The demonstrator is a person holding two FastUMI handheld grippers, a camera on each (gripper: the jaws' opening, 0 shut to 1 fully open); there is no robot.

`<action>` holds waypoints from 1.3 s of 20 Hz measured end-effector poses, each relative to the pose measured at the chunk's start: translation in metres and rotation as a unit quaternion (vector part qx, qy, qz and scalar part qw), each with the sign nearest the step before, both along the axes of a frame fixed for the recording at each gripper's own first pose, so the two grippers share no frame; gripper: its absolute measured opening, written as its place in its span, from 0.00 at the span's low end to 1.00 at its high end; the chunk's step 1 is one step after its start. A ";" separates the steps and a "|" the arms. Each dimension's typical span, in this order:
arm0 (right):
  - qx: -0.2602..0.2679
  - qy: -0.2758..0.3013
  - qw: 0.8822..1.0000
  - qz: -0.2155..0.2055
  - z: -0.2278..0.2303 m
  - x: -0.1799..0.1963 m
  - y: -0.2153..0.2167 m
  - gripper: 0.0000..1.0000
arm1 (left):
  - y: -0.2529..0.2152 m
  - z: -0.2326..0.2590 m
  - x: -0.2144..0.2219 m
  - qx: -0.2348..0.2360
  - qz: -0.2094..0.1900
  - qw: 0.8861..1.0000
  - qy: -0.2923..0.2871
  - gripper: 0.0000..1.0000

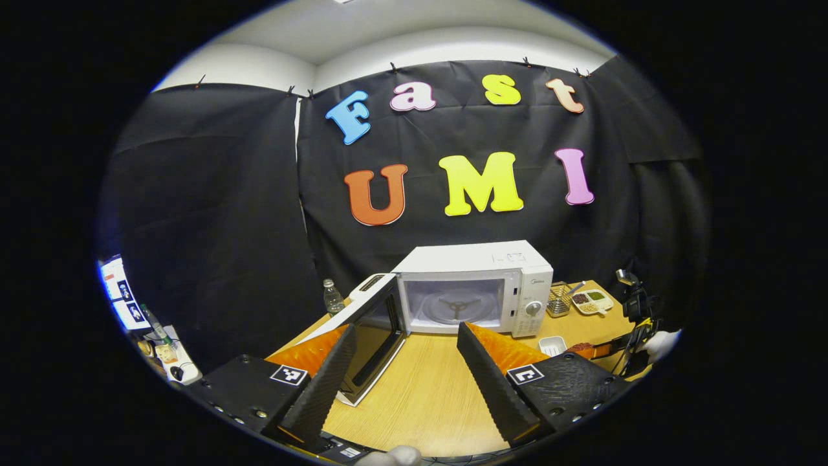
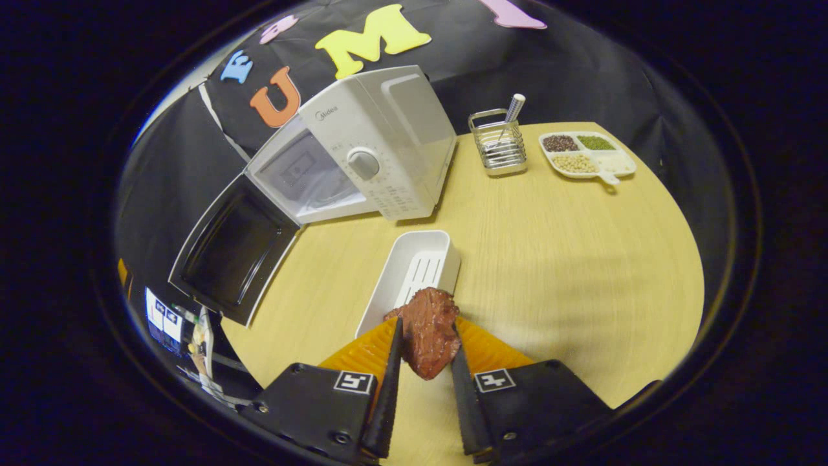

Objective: Open the microwave oven with the left hand, put the food in, and close the microwave oven.

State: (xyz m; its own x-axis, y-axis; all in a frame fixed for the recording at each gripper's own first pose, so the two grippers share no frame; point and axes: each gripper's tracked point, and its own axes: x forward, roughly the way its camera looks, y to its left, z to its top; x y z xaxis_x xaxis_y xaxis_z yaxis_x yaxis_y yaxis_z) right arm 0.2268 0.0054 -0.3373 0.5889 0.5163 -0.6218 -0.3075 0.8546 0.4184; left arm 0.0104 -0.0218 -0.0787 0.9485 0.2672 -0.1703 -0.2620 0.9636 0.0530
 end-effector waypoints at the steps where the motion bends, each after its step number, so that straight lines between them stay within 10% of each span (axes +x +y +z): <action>1: 0.015 0.005 1.000 0.008 0.003 0.000 0.001 0.38 | -0.003 0.000 -0.001 0.004 0.005 1.000 0.004 0.96; 5: 0.022 0.001 0.999 0.036 0.016 -0.001 0.000 0.17 | -0.015 0.001 -0.005 0.007 0.021 1.000 0.011 0.96; 14: 0.001 -0.102 0.994 0.039 0.118 0.007 0.014 0.15 | -0.016 0.006 -0.001 -0.005 -0.003 1.000 -0.008 0.96; 26: 0.151 -0.145 0.963 -0.169 0.142 0.054 0.189 0.14 | 0.079 -0.021 0.008 -0.009 -0.096 0.995 -0.017 0.96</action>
State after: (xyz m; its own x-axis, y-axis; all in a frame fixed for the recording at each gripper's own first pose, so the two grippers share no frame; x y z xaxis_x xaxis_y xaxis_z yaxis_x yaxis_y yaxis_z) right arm 0.2812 0.1942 -0.1950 0.8812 0.3968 -0.2571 -0.1752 0.7791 0.6020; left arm 0.0188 0.0572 -0.0998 0.9871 0.0771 -0.1402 -0.0737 0.9969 0.0293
